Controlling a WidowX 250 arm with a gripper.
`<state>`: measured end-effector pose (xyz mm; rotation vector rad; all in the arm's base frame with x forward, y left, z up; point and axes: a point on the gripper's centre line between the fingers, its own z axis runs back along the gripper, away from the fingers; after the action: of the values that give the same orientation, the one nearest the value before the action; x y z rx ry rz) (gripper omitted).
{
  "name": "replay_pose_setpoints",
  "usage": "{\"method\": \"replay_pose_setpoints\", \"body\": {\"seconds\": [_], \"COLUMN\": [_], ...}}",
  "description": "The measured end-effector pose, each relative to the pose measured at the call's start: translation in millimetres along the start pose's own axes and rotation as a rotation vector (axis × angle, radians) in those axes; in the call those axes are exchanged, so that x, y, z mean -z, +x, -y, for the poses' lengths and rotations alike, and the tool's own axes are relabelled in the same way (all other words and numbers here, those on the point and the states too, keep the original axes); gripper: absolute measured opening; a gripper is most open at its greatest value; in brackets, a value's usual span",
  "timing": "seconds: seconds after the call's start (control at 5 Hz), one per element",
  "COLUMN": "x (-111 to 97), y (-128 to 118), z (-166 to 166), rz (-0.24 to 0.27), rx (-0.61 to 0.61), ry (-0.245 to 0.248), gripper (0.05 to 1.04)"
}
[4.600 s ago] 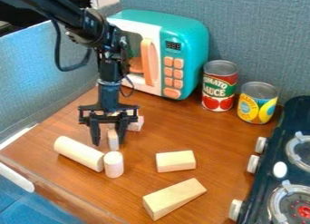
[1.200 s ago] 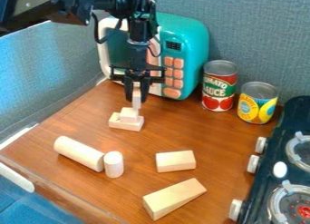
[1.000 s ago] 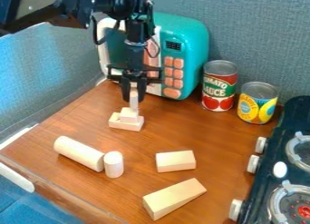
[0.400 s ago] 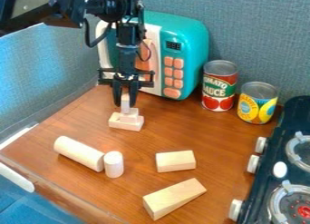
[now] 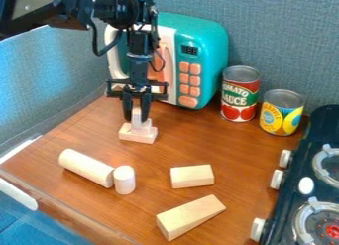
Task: Put the white figure on top of the cube
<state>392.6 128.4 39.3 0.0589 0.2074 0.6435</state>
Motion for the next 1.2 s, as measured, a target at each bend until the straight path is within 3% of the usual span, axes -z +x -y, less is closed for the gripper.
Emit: {"method": "replay_pose_setpoints", "body": {"seconds": [0.2, 0.4, 0.6, 0.8, 1.0, 1.2], "x": [1, 1, -2, -31, -55, -56], "y": [0, -1, -1, -6, -12, -13], "z": [1, 0, -1, 3, 11, 12], "rz": [0.005, 0.009, 0.050, 0.165, 0.245, 0.248], "rx": [-0.010, -0.027, -0.028, -0.024, 0.005, 0.015], "ry": [0.000, 0.007, -0.008, -0.052, -0.069, -0.072], "gripper": [0.364, 0.648, 0.926, 1.007, 1.002, 1.001]}}
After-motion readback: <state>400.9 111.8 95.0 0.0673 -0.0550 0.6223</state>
